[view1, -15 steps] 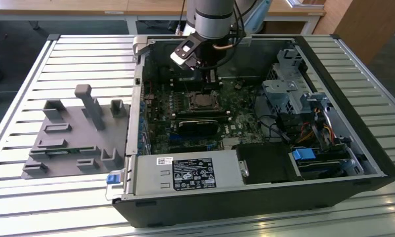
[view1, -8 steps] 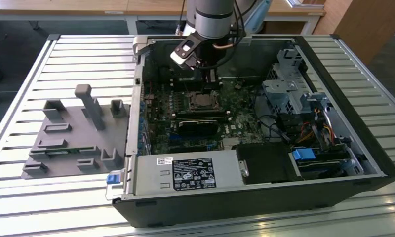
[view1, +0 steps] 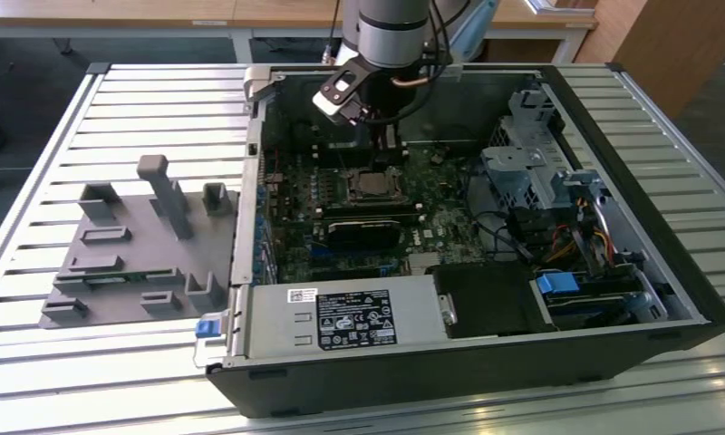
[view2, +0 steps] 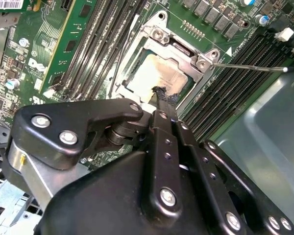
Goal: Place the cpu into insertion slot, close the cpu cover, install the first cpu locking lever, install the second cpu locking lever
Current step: 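Install the first cpu locking lever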
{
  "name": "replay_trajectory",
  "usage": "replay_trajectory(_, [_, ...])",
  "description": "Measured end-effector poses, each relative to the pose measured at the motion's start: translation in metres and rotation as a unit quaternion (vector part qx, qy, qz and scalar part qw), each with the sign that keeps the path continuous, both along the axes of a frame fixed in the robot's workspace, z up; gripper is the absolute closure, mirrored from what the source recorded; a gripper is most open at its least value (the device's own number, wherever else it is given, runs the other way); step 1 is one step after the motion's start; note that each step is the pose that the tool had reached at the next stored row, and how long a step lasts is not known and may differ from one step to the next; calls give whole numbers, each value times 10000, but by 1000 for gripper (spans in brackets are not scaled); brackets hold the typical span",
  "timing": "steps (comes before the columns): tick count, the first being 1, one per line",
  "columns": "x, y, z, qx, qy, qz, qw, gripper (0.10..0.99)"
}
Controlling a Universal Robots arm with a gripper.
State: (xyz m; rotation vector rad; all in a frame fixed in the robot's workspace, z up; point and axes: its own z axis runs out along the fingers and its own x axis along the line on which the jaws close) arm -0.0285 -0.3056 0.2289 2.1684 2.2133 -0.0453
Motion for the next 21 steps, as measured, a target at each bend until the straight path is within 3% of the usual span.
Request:
replay_trajectory(14, [0,0,95,-10,0,-1,10000,980])
replay_trajectory(21, [0,0,98,-18,2,23,10000,980])
